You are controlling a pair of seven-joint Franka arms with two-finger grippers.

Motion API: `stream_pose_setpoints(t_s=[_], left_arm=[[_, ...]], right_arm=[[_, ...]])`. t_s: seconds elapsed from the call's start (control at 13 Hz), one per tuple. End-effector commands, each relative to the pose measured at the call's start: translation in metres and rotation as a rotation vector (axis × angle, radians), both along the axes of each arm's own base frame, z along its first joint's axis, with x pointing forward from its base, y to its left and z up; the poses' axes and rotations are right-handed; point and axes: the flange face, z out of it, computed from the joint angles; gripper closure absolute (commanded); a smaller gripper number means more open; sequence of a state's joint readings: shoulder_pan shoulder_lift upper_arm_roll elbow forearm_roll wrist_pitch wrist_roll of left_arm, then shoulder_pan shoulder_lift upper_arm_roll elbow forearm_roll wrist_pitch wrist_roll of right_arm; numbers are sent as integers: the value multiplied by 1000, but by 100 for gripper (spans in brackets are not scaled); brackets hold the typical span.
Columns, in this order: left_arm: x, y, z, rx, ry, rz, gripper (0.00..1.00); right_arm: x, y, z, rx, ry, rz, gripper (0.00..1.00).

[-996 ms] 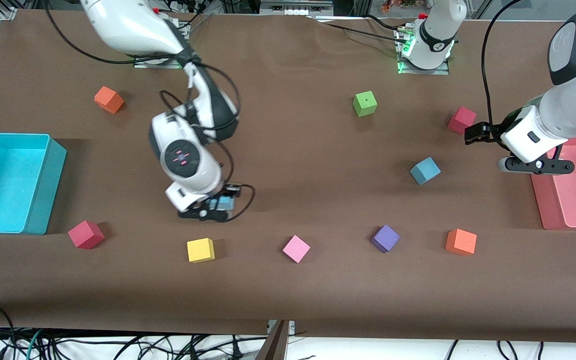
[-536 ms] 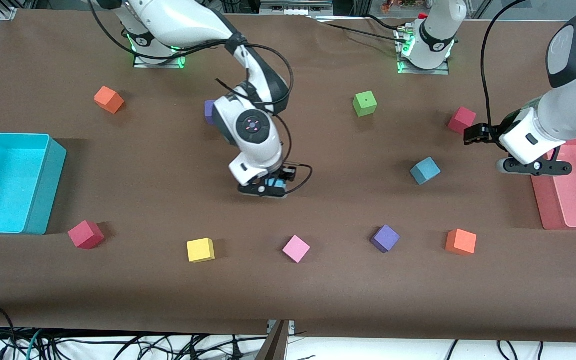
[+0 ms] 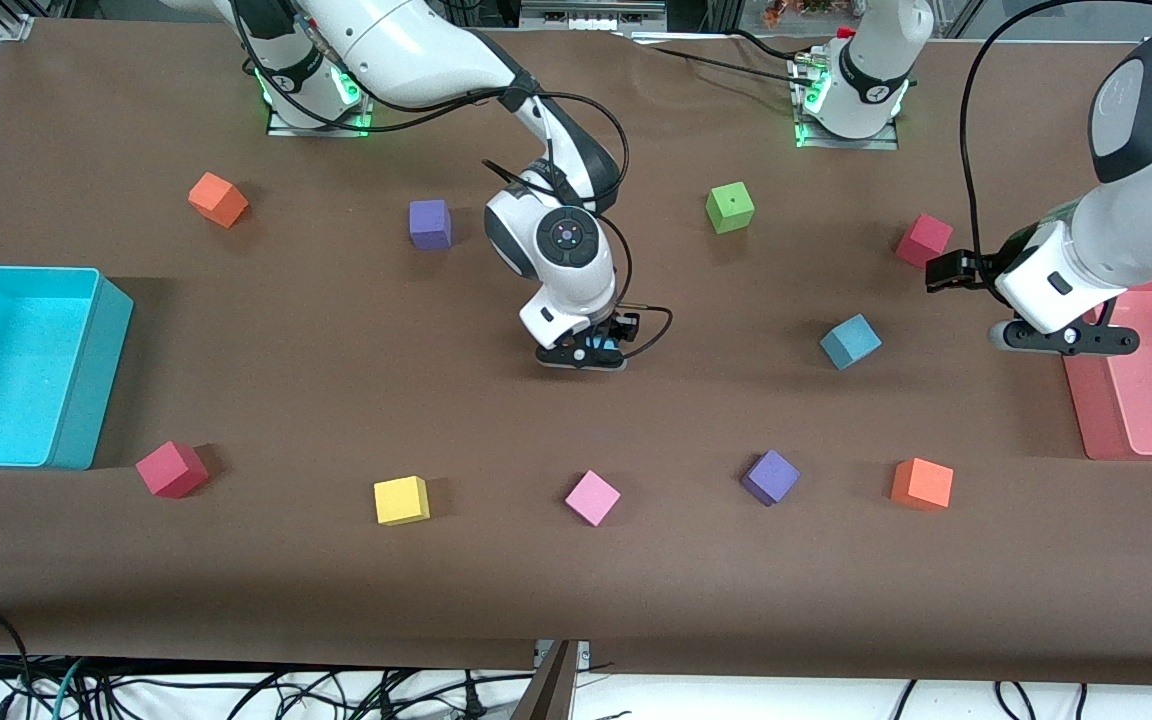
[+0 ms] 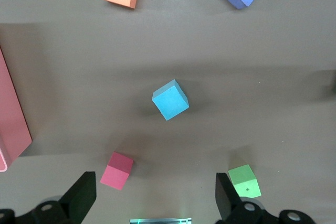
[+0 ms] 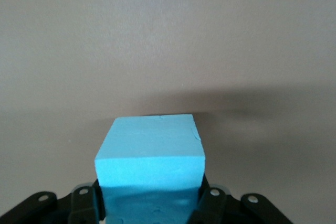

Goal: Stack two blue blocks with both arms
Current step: 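Carry the light blue cube with the right gripper to the table's middle, then lower the cube onto the table and open the right gripper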

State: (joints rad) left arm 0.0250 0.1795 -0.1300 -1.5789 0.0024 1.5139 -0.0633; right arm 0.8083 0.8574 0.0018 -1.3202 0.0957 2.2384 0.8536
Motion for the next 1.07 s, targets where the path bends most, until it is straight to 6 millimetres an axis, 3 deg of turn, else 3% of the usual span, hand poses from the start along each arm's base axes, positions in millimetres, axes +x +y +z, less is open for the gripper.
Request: stream_pose_setpoints(t_s=[0.0, 0.23, 0.38, 0.77, 0.92, 1.0], left_arm=[[0, 2, 2, 2, 4, -3, 0], [-1, 4, 3, 4, 4, -1, 0], [-1, 6, 0, 4, 10, 1, 0], [-3, 7, -7, -2, 19, -25, 1], [-3, 8, -10, 3, 28, -6, 1], [-4, 9, -13, 10, 38, 18, 1]], right_arm=[[-3, 10, -10, 11, 3, -2, 49], [-3, 9, -15, 5, 8, -4, 26], [-3, 9, -17, -2, 0, 17, 0], [24, -5, 33, 6, -27, 96, 0], [43, -27, 60, 13, -32, 158, 0], [55, -42, 64, 14, -37, 240, 0]])
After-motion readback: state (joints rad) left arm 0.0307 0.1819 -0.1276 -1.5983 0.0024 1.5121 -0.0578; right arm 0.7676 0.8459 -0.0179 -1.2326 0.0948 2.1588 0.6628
